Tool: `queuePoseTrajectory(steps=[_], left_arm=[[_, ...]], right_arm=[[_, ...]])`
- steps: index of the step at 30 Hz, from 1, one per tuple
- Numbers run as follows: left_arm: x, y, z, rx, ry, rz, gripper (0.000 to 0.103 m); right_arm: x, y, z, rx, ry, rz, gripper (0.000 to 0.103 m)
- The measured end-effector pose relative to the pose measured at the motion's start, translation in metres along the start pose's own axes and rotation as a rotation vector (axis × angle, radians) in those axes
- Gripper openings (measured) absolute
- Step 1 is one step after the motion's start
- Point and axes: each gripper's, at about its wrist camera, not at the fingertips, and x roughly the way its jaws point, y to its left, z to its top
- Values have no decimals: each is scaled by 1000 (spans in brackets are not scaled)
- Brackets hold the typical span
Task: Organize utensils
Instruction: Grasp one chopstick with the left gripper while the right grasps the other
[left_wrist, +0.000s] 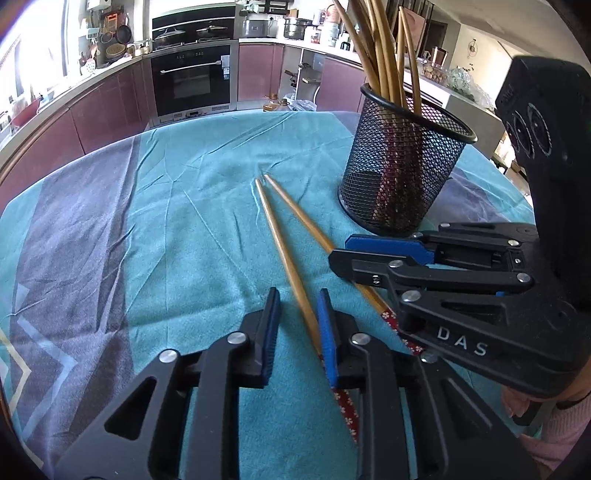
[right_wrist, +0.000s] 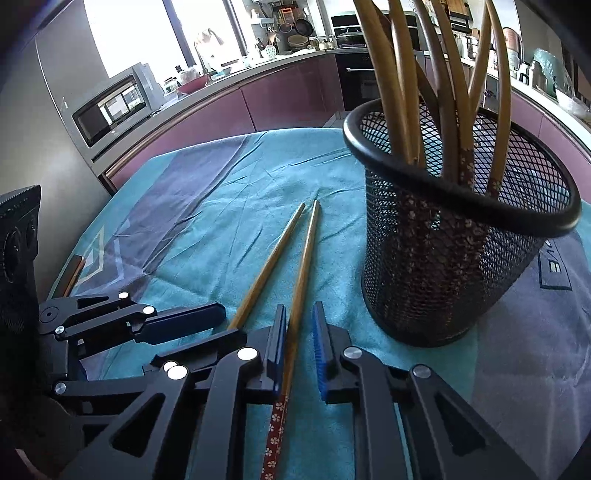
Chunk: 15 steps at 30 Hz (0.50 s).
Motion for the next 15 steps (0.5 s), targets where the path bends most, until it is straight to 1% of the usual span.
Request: queuePoseTrajectory(steps=[1, 10, 13, 15], left_arm=[[1, 1, 1, -9, 2, -9, 11], [-2, 7, -1, -76, -6, -17, 8], [-6, 6, -6, -79, -5, -10, 8], [-7, 5, -9, -79, -3, -15, 8]], right_arm=[[0, -1, -1, 3, 0, 3, 8], [-14, -14, -9, 83, -31, 49, 6], [-21, -14, -13, 82, -43, 67, 6], [-24, -10, -16, 67, -35, 81, 6]])
